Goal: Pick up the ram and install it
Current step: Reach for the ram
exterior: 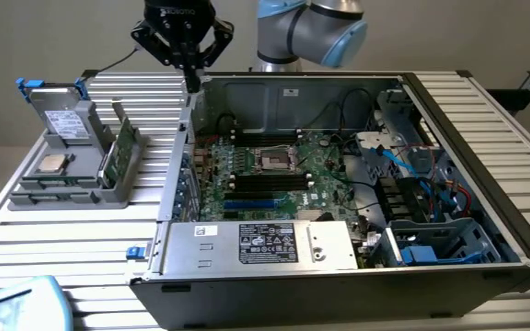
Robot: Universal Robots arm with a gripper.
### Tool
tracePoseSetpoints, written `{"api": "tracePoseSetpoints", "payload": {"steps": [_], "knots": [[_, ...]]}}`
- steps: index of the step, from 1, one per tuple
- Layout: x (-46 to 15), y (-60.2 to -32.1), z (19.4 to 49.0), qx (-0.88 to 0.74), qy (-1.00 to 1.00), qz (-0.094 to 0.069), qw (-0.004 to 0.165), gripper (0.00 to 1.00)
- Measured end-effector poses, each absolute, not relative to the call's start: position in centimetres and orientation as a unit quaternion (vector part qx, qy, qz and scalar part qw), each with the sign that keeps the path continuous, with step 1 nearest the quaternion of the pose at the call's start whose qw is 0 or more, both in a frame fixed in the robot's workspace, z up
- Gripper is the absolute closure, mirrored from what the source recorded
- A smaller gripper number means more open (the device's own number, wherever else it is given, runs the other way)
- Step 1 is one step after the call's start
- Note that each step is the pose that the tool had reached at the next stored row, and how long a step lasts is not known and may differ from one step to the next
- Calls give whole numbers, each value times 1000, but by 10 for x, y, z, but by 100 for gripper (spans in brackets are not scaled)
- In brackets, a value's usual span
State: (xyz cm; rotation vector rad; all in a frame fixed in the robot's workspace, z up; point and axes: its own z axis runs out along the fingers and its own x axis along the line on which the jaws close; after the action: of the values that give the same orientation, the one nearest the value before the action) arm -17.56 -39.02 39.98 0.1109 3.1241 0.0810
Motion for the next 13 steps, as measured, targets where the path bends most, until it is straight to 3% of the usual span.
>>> {"api": "tracePoseSetpoints", "payload": {"steps": [13], "knots": [[-235, -387, 398, 36, 999, 30, -1, 89]]}}
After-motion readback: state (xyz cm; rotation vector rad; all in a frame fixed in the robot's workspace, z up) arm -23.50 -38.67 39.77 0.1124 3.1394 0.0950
